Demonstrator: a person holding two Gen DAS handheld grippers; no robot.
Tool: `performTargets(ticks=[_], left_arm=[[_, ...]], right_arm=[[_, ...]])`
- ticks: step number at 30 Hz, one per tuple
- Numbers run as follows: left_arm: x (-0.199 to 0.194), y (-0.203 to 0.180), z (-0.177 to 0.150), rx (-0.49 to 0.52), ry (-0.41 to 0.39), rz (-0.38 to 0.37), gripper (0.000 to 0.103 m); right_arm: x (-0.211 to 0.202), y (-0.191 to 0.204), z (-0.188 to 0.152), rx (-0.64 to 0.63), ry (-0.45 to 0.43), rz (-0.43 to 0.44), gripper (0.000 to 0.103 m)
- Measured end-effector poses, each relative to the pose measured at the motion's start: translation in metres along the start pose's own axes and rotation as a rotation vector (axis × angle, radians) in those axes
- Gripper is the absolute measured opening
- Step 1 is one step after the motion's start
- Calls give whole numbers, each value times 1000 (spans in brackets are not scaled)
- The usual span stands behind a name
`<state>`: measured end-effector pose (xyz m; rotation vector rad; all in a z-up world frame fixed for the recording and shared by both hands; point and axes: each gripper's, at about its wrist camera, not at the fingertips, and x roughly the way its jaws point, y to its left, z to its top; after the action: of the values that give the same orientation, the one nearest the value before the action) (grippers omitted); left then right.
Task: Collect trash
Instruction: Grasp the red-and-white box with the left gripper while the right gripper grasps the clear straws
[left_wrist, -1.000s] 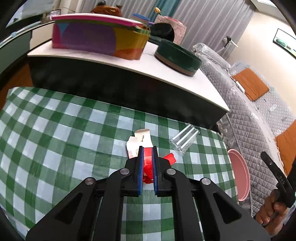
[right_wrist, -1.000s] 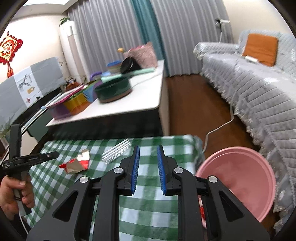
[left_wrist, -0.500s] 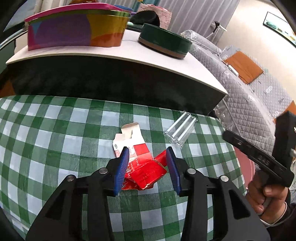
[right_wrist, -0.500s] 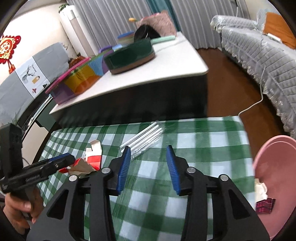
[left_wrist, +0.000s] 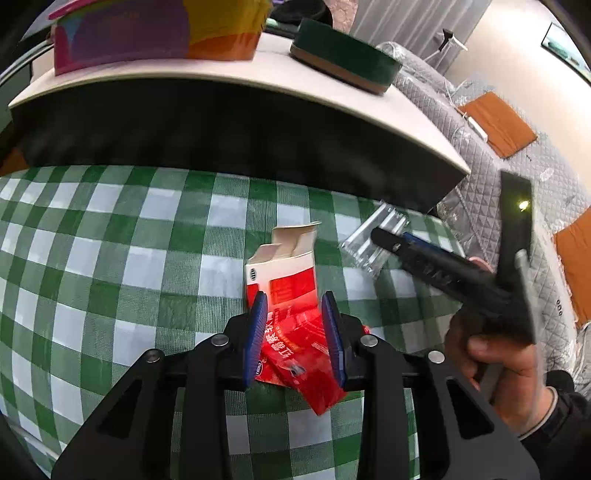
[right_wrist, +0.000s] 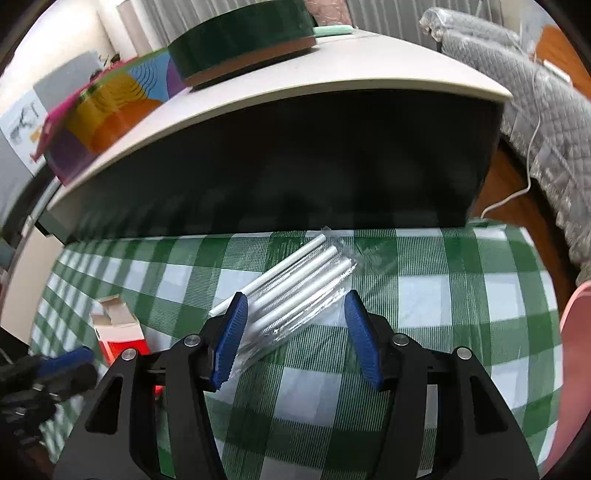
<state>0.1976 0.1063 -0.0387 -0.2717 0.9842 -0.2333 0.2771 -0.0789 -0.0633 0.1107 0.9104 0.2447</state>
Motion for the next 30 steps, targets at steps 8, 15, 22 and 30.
performTargets(ticks=[8,15,22,30], left_arm=[[-5,10,1,-27,-47,17,30],[6,25,4,-58,-52,36,31],[25,21,8,-30,-61,17,35],[20,14,2,-6,-56,-17,22]], right_arm=[[-14,-4,1,-13,-27,3,1],[-53,-4,-4,-53,-60,28,1],[-90,-20,-24,-85,-63,60,1],[-121,-45,-39,-75,-63,64,1]])
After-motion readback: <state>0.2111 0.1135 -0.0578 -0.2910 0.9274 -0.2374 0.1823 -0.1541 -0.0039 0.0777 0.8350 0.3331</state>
